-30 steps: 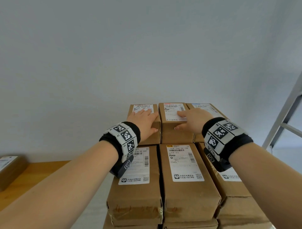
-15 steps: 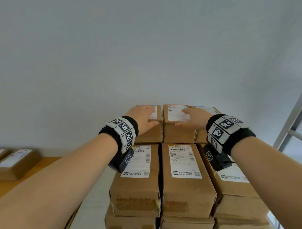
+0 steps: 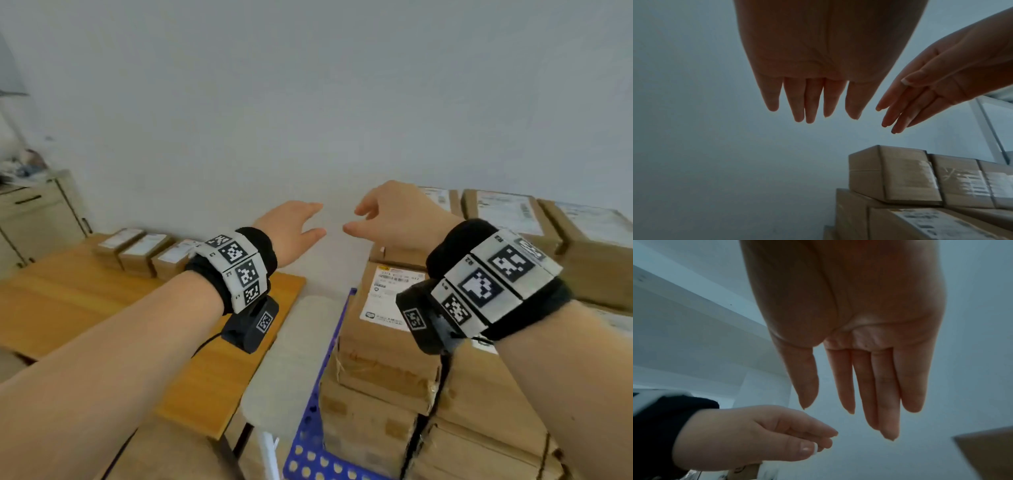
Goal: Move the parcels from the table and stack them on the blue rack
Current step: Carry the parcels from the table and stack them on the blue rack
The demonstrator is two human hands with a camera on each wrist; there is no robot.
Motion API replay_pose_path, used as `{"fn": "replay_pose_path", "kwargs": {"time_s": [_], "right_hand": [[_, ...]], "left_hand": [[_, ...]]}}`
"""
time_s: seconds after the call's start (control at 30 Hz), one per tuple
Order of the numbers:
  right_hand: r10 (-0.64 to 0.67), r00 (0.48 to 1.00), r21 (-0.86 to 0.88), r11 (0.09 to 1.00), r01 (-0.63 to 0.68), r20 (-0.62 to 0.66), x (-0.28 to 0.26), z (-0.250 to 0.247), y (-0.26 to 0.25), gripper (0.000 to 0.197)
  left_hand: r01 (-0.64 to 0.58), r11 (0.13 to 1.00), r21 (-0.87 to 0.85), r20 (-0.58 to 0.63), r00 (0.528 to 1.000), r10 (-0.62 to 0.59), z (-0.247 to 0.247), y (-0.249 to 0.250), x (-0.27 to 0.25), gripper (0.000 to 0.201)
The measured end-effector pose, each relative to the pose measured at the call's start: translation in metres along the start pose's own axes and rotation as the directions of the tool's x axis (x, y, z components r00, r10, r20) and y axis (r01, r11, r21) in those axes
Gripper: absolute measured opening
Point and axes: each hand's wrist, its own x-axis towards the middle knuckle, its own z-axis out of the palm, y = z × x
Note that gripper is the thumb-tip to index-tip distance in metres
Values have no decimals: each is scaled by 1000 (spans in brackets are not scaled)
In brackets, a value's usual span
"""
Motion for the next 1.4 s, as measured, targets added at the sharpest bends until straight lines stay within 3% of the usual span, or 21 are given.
{"fn": "replay_pose_path", "kwargs": {"time_s": [0.2,0.47,0.6,0.83,1.13,1.4], "right_hand": [[-68,997,-8,998,68,46,28,45,-94,43],[-146,981,17,989,145,131,87,143,-261,39],[-128,970,44,992,121,206,117,184,-304,36],[-99,947,40,995,91,305,188,250,-332,42],[-1,908,100,994,-45,419,316,350,-316,70],[153,854,30,981,-193,498,413,431,-297,77]], "left_hand": [[104,993,-50,-49,993,-106,-27,-94,-55,48],[192,981,-28,-77,978,-194,-76,-257,-141,47],[237,971,-39,-47,970,-238,-93,-321,-158,46],[275,958,-81,-20,961,-277,-75,-407,-132,43],[331,943,-23,121,938,-326,-35,-510,-36,47],[342,938,-57,278,908,-314,6,-587,45,50]]}}
